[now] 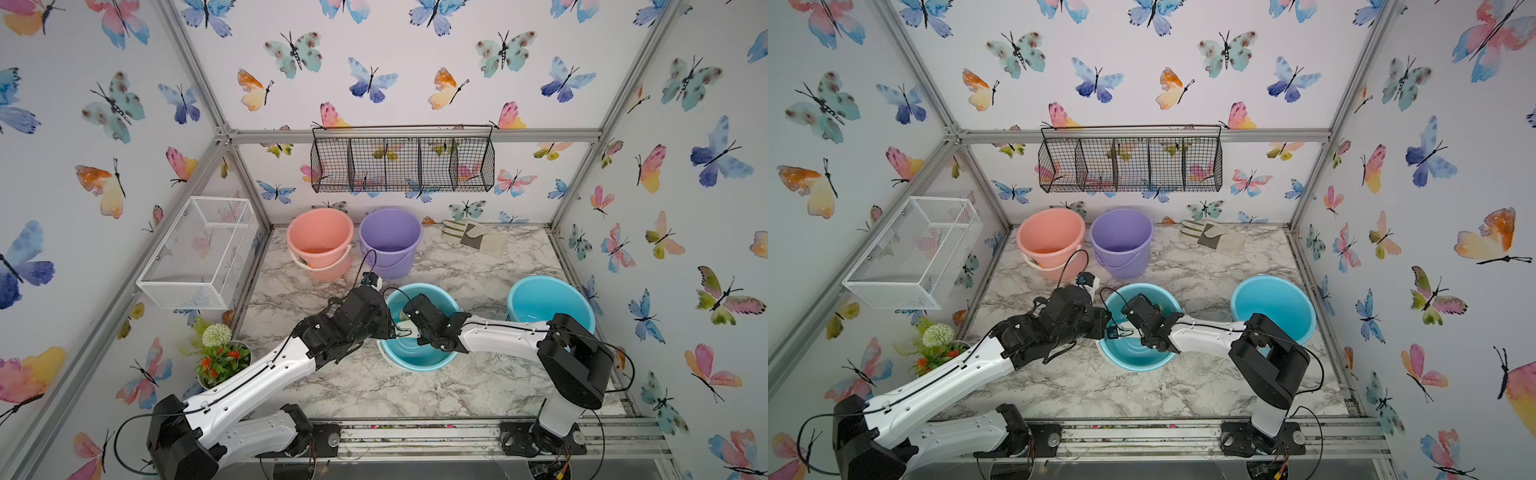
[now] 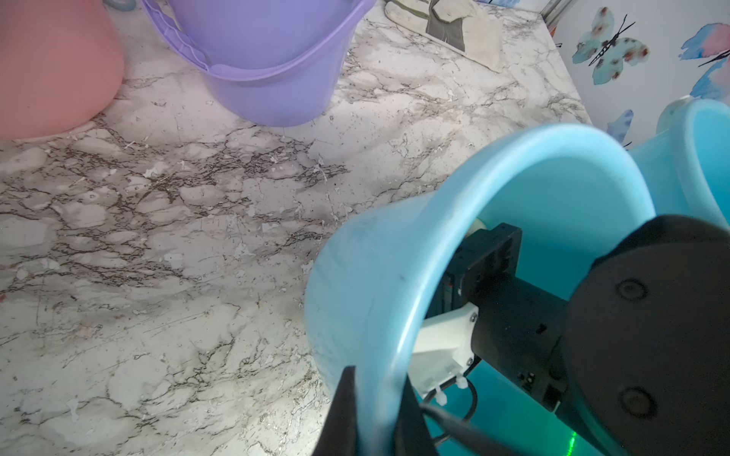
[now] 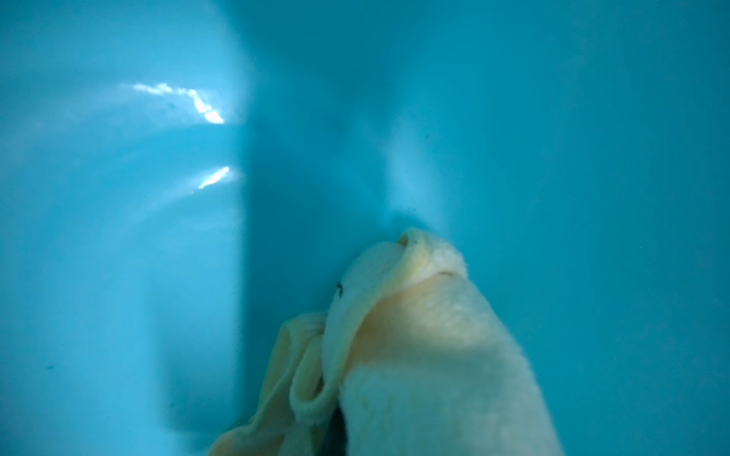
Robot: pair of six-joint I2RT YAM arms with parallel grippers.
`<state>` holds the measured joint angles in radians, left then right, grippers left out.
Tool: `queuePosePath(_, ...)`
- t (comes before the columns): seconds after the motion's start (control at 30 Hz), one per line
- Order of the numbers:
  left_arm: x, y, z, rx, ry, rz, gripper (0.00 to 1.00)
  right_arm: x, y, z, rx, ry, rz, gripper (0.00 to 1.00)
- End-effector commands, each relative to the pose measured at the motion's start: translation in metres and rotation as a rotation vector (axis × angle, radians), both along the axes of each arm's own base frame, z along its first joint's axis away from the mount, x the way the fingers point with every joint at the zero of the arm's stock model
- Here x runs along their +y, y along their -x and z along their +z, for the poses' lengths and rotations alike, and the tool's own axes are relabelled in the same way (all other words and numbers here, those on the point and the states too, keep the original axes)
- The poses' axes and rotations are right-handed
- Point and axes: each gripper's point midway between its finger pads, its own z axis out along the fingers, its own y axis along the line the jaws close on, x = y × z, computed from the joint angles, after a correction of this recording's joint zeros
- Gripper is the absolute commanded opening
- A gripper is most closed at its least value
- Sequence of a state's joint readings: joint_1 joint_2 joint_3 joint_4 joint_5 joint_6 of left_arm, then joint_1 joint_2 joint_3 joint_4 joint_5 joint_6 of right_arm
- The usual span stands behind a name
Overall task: Wipe the inside of the bucket with a cloth
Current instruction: Wipe the dirt from the inside of the bucket.
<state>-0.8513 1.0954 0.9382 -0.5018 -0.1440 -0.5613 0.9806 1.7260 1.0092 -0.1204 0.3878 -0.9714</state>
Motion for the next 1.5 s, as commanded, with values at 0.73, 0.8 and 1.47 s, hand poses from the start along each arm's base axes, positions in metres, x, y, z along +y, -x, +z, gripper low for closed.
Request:
queuePosePath(0.73,-0.011,-0.001,0.008,-0.033,0.026,-0.041,0.00,-0.073,0.038,0.148,0.027,-0.047,-0.156,0.02)
queuePosePath(0.8,-0.010,-0.002,0.007,-0.033,0.023,-0.037,0.00,-0.078,0.046,0.149,0.073,-0.033,-0.168,0.02)
queuePosePath(1.47,-0.019,-0.001,0.020,-0.034,0.068,-0.057,0.00,-0.077,0.080,0.042,0.400,0.154,-0.180,0.02)
